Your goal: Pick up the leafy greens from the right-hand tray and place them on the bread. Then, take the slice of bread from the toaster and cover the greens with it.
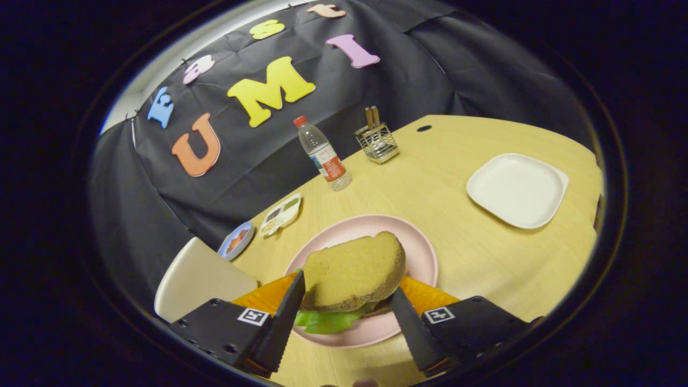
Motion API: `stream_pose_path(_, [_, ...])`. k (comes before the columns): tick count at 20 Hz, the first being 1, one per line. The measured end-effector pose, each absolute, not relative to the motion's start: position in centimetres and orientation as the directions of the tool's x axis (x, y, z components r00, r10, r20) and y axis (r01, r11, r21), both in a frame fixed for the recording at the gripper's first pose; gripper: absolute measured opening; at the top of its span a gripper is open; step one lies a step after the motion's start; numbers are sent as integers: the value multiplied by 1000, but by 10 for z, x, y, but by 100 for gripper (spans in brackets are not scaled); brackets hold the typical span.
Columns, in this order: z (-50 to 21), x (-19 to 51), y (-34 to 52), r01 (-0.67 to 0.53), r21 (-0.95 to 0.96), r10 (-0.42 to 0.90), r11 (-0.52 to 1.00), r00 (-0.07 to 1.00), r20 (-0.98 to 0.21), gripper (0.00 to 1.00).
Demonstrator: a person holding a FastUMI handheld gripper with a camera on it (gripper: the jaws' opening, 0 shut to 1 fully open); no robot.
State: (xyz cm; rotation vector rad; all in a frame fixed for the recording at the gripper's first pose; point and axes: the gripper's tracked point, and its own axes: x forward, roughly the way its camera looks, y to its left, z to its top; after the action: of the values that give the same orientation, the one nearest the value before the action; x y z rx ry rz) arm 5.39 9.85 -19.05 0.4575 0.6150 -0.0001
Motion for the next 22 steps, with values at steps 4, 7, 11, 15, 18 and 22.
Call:
stream_pose_path(4, [-180,49,97,136,359,88,923,837,-541,95])
stream_pose_path(7, [-164,50,86,151,313,28,938,865,-500,95])
stream_pose_path(11, [-130,50,74,152,260,-38,954,917,-396,96])
stream_pose_path(15, [-64,48,86,52,171,-22,984,985,-172,96])
stream_pose_path(18, [-7,33,104,-20,36,19,999,999,32,95])
stream_pose_path(22, [13,11,136,-92,-50,97,994,989,108,95])
